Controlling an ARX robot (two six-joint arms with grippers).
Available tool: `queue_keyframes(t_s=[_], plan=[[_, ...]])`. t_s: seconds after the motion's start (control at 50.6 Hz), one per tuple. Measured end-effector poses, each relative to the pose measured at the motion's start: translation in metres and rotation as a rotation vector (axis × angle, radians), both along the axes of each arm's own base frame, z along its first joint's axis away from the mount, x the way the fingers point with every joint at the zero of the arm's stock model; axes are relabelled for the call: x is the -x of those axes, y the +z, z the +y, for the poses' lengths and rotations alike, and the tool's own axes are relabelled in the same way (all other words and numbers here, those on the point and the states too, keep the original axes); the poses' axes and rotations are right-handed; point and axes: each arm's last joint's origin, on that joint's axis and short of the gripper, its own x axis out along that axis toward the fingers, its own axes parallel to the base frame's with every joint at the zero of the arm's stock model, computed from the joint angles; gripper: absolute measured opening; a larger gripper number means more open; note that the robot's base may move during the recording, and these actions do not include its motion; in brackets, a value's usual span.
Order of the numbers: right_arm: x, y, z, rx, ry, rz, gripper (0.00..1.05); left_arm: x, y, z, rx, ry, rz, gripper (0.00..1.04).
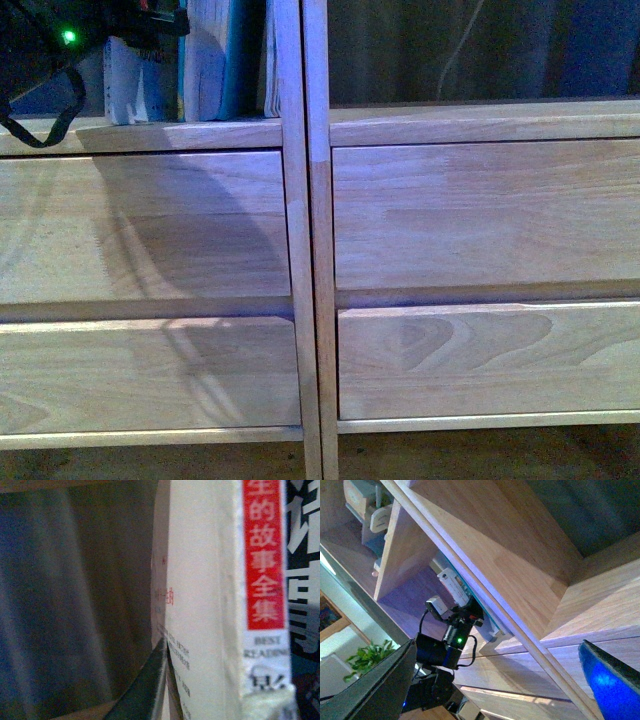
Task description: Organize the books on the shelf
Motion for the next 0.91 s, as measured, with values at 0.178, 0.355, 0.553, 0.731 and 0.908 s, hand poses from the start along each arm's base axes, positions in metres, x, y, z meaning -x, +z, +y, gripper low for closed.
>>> queue_keyframes(t_s=[0.178,0.355,0.553,0.731,0.908], plan=[[0.0,-0.001,0.005,-0.001,0.023,0.0,0.98,-0.001,-0.003,-0.001,-0.011,-0.006,0.021,0.65],[0.001,0.0,0.007,-0.003,0.029,-0.004,0.98,0.005,-0.004,0.004,0.025,-0.011,0.043,0.93],[0.004,0.003,0.013,-0.008,0.044,-0.018,0.98,0.035,0.0,0.01,0.136,-0.068,0.096,0.97],[0.009,0.006,0.017,-0.012,0.057,-0.031,0.98,0.075,-0.003,0.017,0.27,-0.046,0.174,0.97],[0.017,0.009,0.019,-0.008,0.062,-0.035,0.98,0.119,-0.011,0.023,0.335,0.007,0.213,0.97]])
